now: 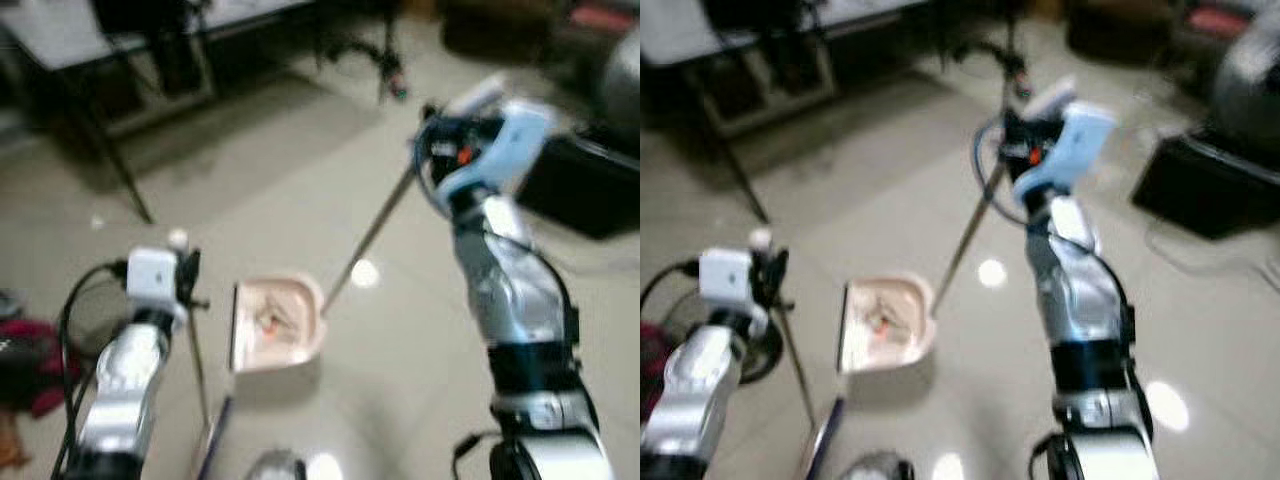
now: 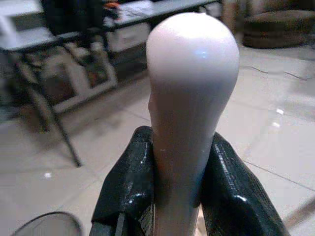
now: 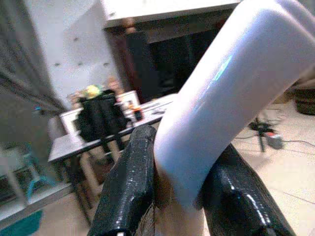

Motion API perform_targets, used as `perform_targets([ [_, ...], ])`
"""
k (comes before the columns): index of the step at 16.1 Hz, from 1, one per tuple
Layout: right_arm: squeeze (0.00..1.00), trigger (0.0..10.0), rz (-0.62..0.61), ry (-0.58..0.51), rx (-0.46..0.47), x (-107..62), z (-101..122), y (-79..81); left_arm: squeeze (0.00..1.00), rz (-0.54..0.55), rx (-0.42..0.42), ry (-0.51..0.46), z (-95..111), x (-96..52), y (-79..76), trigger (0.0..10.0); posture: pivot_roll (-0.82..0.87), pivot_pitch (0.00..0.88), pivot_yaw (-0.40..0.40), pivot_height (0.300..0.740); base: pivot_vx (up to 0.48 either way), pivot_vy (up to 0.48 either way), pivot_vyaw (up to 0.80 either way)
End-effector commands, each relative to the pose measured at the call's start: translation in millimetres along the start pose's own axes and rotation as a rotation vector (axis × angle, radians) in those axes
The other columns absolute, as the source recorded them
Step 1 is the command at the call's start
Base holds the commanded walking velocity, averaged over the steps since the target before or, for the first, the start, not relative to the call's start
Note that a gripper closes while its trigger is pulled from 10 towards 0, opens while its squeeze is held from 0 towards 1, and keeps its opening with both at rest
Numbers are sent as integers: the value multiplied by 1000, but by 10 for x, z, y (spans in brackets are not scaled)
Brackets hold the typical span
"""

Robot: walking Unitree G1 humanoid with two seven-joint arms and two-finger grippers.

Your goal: Sweep floor

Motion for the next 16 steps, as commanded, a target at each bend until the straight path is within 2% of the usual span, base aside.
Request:
perform_targets([
  [1, 0, 10000, -15, -41, 8, -8, 136, -38, 0, -27, 34, -50, 172, 52, -76, 10000, -10, 0, 69, 740, 0, 0, 800],
  [2, 0, 10000, -26, -44, 18, -12, 146, -60, 0, -48, 65, -42, 151, 59, -108, 10000, -16, 0, 72, 740, 0, 0, 800],
  [4, 0, 10000, -48, -62, 30, 9, 201, -103, 0, -40, 53, -35, 134, 65, -105, 10000, -21, 0, 76, 740, 272, 0, 800],
  [8, 0, 10000, -90, -103, 34, 59, 334, -179, 0, -48, 48, -25, 121, 70, -148, 10000, -17, 0, 73, 740, 395, 0, 0],
  [12, 0, 10000, -82, -104, 17, 116, 360, -150, 0, -47, 41, -19, 108, 80, -160, 10000, -16, 0, 68, 740, 453, 0, 0],
  [16, 0, 10000, -76, -105, 34, 179, 380, -148, 0, -50, 36, -14, 100, 85, -187, 10000, -6, 0, 64, 740, 457, 0, 747],
])
Point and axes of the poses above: a point about 5 cm out from each wrist's last joint towards the gripper, its own x axis pointing out of the wrist towards the gripper, its own z axis along the axis of the wrist's last joint, y = z × x, the point moved 6 cm from there along x, pointing out of the wrist towards the gripper, and after that the axes turned 6 degrees about -x, right-handed, at the moved point
